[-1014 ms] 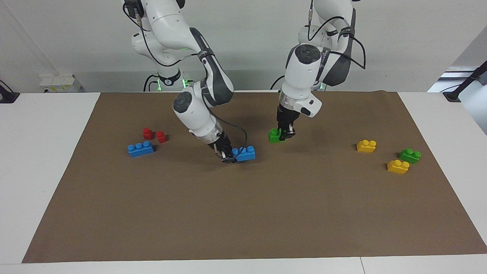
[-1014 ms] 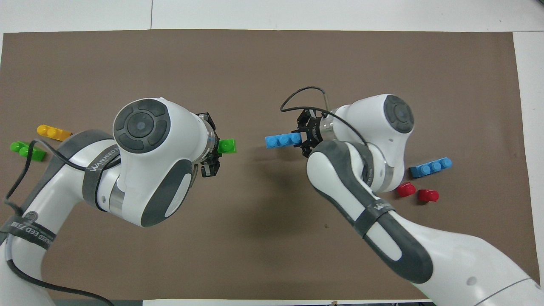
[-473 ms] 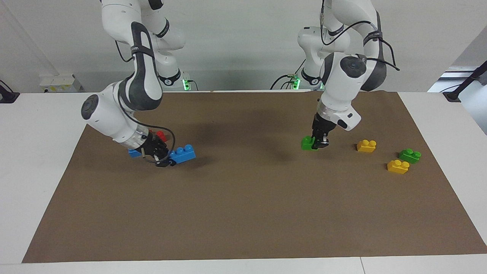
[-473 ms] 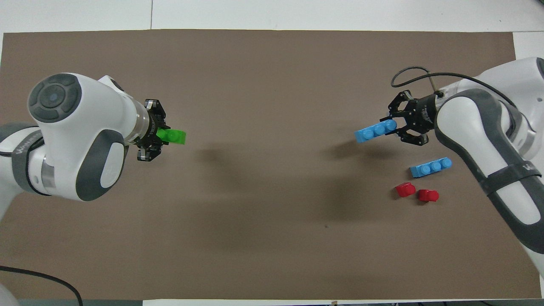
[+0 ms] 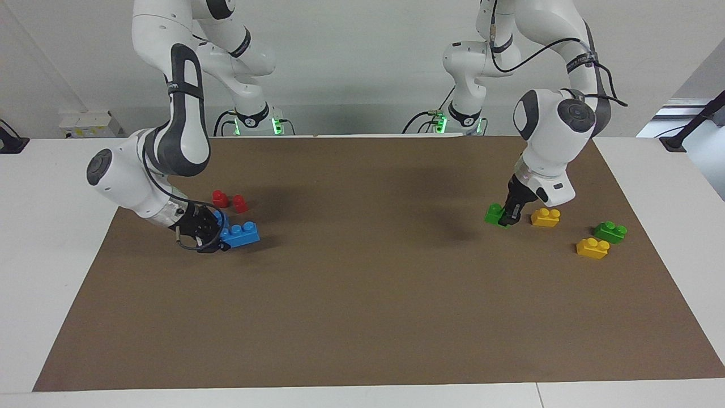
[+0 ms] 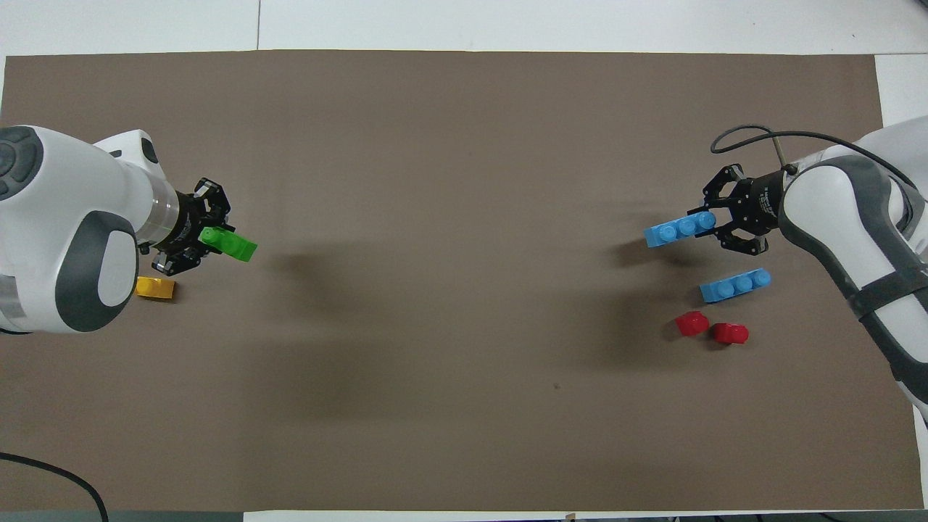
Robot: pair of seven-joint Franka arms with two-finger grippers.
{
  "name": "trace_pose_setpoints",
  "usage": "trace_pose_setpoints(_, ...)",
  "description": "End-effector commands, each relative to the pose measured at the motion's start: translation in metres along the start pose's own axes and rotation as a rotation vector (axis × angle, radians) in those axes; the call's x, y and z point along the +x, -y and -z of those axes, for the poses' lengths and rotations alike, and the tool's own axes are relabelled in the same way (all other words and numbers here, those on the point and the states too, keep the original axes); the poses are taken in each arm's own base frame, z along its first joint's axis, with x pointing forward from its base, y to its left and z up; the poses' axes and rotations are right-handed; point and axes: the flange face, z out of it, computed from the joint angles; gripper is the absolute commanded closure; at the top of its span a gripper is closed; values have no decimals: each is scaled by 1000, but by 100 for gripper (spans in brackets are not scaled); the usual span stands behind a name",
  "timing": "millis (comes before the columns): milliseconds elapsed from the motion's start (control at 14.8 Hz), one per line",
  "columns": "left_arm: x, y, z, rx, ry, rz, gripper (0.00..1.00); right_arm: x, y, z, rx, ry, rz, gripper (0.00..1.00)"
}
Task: Remove green block with left arm and hold with right
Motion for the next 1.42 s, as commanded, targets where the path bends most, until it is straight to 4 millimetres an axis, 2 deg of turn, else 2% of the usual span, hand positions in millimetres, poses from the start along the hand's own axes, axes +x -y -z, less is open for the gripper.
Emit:
trace_pose_setpoints(0, 28, 19, -5, -12, -10, -48, 100, 9, -7, -19, 8, -26, -47, 100)
trace_pose_setpoints(135, 46, 21, -23, -36, -25, -26, 100, 12, -12, -29, 16, -40, -116, 100)
trace_pose_setpoints(203, 47, 22, -26, -40, -27, -21, 100, 16, -15, -34, 22, -49, -125, 100)
trace_pose_setpoints(338, 46, 16, -17, -39, -9, 17, 100, 21, -17, -43, 27, -57, -135, 100)
trace_pose_setpoints(473, 41, 7, -12, -48, -11, 129, 100, 22, -22, -49, 19, -54, -142, 100)
trace_pose_setpoints(541, 43, 4, -17, -81, -27, 157, 100, 22, -23, -50, 16, -54, -141, 100)
trace_pose_setpoints(743, 73, 21, -17, -104, -46, 168, 100, 20, -25, -52, 17, -55, -125, 100)
trace_pose_setpoints(1014, 83, 25, -23, -101, -53, 99, 100, 16, -23, -55, 16, -50, -123, 100)
trace_pose_setpoints(1081, 87, 26, -33, -91, -49, 70, 100, 19, -25, -54, 17, -49, -118, 89)
trace_pose_setpoints(1149, 91, 26, -40, -89, -50, 54, 100, 20, -26, -54, 13, -45, -96, 64)
trace_pose_setpoints(1216, 94, 25, -47, -89, -53, 29, 100, 19, -25, -52, 12, -43, -84, 22)
trace_pose_setpoints(1284, 96, 23, -55, -83, -51, 5, 100, 20, -24, -51, 12, -42, -86, 11)
trace_pose_setpoints(1351, 99, 21, -68, -71, -45, -27, 100, 18, -22, -48, 11, -37, -85, 5)
